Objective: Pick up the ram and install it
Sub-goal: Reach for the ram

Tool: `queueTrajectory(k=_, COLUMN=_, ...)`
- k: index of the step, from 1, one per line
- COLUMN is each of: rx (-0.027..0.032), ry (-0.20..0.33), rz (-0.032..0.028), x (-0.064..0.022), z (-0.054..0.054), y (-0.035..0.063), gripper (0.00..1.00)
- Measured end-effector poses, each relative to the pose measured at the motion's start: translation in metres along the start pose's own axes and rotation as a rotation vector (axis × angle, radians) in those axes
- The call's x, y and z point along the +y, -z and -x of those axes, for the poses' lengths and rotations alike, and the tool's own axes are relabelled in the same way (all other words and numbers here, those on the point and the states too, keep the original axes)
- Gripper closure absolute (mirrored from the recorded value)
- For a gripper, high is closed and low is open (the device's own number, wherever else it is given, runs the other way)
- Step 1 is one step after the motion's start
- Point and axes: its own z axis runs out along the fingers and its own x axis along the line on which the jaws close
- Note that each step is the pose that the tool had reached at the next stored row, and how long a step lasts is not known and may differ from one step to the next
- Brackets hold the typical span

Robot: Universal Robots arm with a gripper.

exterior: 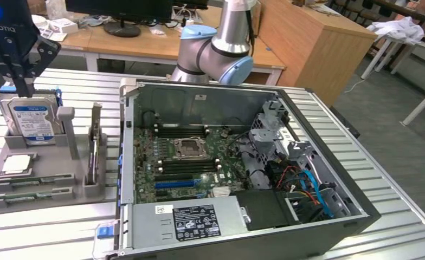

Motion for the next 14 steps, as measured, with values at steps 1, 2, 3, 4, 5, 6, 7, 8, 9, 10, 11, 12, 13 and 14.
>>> queueTrajectory(k=1, rx=0.0, ry=0.0, rz=0.0, x=0.0, z=0.0, y=0.0, gripper=0.89)
queueTrajectory(k=2, rx=0.0, ry=0.0, rz=0.0, x=0.0, z=0.0, y=0.0, gripper=0.89)
queueTrajectory(k=3, rx=0.0, ry=0.0, rz=0.0001, x=-0.0001, z=0.0, y=0.0, gripper=0.89)
queueTrajectory(k=4, rx=0.0, ry=0.0, rz=0.0, x=-0.0003, z=0.0, y=0.0, gripper=0.89)
queueTrajectory(k=5, rx=0.0001, ry=0.0, rz=0.0, x=-0.0008, z=0.0, y=0.0001, gripper=0.89)
queueTrajectory(k=6, rx=0.0001, ry=0.0, rz=0.0, x=-0.0014, z=0.0, y=0.0001, gripper=0.89)
queueTrajectory(k=7, rx=0.0, ry=0.0, rz=0.0, x=-0.0022, z=0.0, y=0.0001, gripper=0.89)
queueTrajectory(k=8, rx=0.0, ry=0.0, rz=0.0, x=-0.003, z=0.0, y=0.0001, gripper=0.89)
queueTrajectory(k=9, rx=0.0, ry=0.0, rz=-0.0001, x=-0.0039, z=0.0, y=0.0002, gripper=0.89)
queueTrajectory(k=10, rx=0.0, ry=0.0, rz=0.0, x=-0.0051, z=0.0, y=0.0002, gripper=0.89)
queueTrajectory(k=11, rx=0.0, ry=0.0, rz=0.0, x=-0.0064, z=0.0, y=0.0003, gripper=0.89)
queueTrajectory(k=12, rx=0.0, ry=0.0, rz=0.0, x=-0.0078, z=0.0, y=0.0003, gripper=0.89)
queueTrajectory(k=13, rx=0.0, ry=0.0, rz=0.0, x=-0.0091, z=0.0, y=0.0004, gripper=0.89)
queueTrajectory(k=14, rx=0.0, ry=0.0, rz=0.0, x=-0.0104, z=0.0, y=0.0005, gripper=0.89)
